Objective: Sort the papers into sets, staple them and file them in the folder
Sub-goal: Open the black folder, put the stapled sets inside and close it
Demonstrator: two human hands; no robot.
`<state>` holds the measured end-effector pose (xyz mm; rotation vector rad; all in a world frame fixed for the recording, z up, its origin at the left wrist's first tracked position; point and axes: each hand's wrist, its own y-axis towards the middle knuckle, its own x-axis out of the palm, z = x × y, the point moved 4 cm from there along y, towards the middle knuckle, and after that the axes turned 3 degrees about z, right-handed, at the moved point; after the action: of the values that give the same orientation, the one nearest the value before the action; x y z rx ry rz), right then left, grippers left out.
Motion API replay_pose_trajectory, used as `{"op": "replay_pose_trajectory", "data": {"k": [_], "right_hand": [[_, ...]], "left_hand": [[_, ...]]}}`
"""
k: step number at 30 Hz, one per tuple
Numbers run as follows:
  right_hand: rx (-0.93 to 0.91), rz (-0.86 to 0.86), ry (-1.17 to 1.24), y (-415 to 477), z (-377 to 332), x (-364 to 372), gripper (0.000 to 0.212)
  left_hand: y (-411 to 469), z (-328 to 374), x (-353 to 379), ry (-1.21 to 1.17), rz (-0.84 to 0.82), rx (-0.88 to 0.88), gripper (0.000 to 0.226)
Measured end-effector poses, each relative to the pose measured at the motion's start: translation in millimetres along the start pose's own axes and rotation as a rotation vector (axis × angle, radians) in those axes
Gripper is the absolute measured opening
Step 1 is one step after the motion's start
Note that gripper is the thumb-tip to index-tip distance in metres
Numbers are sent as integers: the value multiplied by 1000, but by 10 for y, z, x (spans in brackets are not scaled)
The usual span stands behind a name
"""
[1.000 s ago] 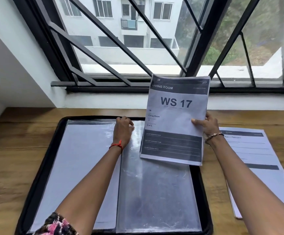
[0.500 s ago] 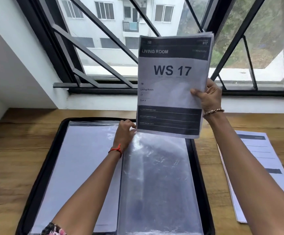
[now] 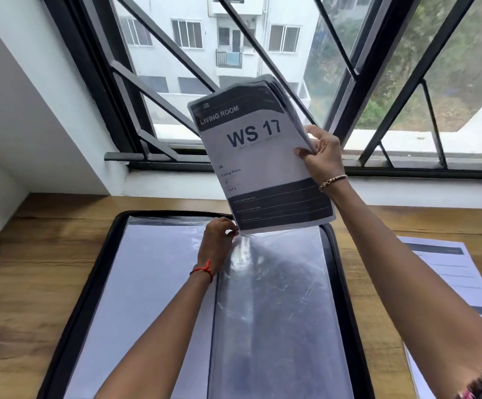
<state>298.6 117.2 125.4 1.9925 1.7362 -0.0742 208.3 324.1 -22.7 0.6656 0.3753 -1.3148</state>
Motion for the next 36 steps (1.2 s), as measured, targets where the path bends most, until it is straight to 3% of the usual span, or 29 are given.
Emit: {"op": "replay_pose_trajectory", "data": {"k": [6,9,13,18,24,31,36], "right_hand": [[-127,97,-222,122,-7,90,43],[-195,51,-272,110,-29,125,41],[-104,-90,-157,35,106,214,40],[-6,-50,-9,7,151,243,40],[72,-71,53,32,209,331,43],[136,91,71,88,320,265,42],[132,11,93,109,287,253,40]], "left_hand": [[41,24,-12,-5,0,36,8],[67,28,-9,4,7,32,8],[76,23,-10,-50,16,14,12],[74,57,-3,-18,12,59,21],[77,83,1,-33,4,60,15],[80,62,-9,-70,-17,64,13],[80,-3,3,1,-72,7,16]]}}
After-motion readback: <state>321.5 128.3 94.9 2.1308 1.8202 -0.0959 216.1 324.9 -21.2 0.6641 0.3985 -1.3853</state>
